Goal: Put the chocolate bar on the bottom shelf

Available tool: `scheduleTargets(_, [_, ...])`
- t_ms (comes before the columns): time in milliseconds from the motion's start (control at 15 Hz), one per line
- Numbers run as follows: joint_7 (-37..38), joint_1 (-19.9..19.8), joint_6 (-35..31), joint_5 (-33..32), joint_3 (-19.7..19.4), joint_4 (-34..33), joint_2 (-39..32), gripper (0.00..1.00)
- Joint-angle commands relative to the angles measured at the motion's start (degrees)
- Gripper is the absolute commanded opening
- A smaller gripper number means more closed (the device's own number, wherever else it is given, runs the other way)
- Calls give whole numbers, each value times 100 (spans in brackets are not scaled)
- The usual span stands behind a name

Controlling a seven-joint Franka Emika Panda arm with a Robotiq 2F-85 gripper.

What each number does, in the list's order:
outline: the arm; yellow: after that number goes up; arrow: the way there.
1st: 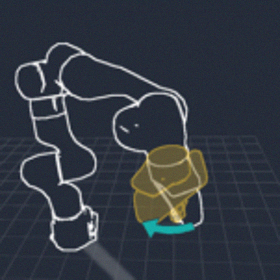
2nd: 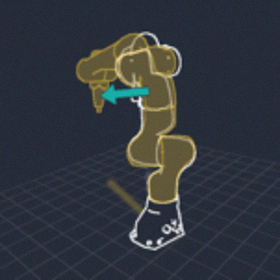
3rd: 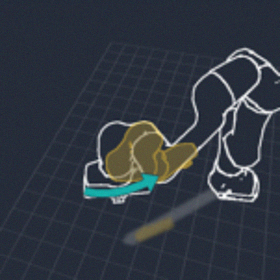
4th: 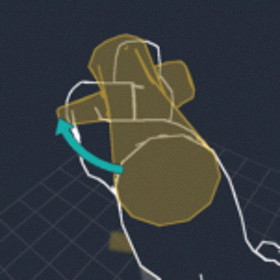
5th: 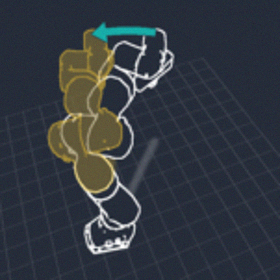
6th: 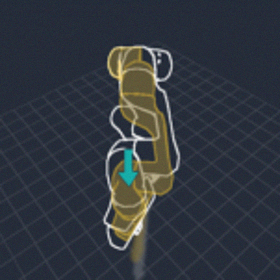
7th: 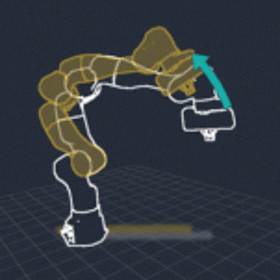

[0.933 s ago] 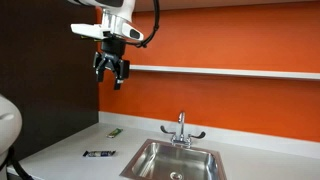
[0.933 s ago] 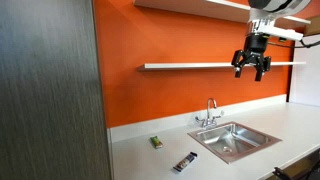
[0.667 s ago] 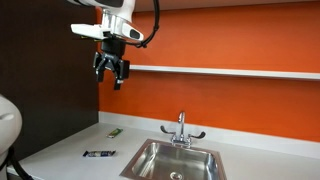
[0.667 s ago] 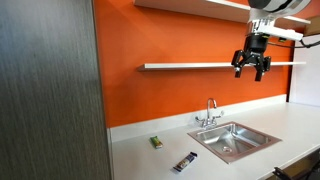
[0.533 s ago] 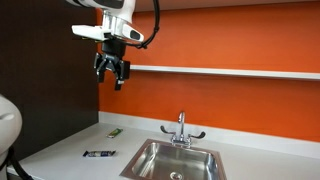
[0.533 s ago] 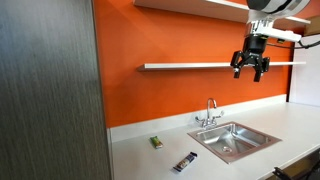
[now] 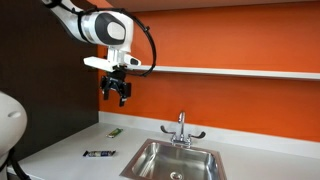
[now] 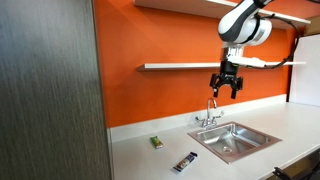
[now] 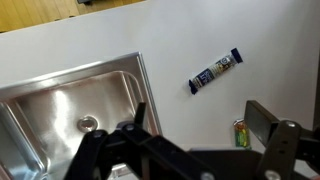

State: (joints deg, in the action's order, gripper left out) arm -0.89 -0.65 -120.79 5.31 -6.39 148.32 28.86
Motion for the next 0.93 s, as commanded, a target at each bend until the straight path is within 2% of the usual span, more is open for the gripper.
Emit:
scheduleTargets(0, [56,110,-586,97,268,-352,-1113,100])
scheduleTargets(467, [10,344,-1341,81,620,-754,-2608,100])
scheduleTargets(867, [-50,496,-1624,184,893,-1073,-3471,100])
